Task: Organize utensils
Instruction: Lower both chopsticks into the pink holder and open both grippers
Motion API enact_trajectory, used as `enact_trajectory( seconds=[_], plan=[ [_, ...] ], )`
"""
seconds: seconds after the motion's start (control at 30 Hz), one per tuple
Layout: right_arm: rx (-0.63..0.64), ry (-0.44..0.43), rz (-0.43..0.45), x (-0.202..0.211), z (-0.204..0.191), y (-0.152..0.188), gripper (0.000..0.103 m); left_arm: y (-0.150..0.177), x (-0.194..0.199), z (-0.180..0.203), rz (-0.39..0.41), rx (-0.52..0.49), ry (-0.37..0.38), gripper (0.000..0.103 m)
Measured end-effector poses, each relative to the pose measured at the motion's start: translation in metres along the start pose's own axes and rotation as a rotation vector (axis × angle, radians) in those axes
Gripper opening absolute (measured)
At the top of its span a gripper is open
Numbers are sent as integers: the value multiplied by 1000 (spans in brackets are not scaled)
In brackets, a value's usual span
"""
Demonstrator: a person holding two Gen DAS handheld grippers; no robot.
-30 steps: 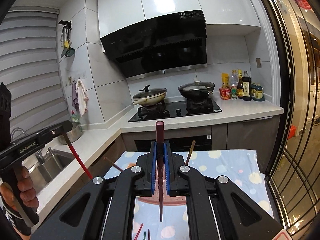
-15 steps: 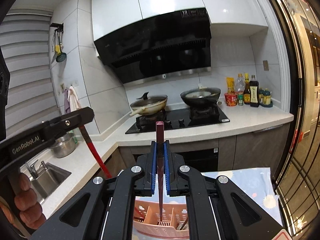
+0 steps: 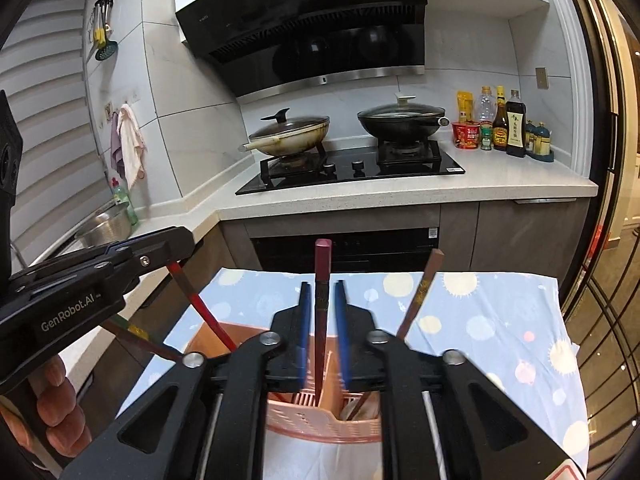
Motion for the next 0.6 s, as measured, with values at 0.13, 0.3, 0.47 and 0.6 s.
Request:
enact_trajectory(
  seconds=[0.13,0.3,0.47,0.6],
  plan=[
    [-10,8,26,14,0,8,43,11,11,-6,28,4,-46,55],
    [-19,5,31,38,-3,25,47,28,33,-13,45,-3,-59,67],
    [-18,4,24,70,-9,54,51,54,62,-13,55,-23,-81,84],
    [-26,-10,-5,95,-16,85,53,78,82,-10,39,-24,-80,87]
  ],
)
Point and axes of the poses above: each gripper's, at about its wrist camera, not at the fingertips, and x roughly against the way its jaws point, z to its right, y to its underside, the point moved 7 cm from there along -x, roughly the way its jaws point, and after that the axes turned 8 degrees about -y, right-handed, at the moved point
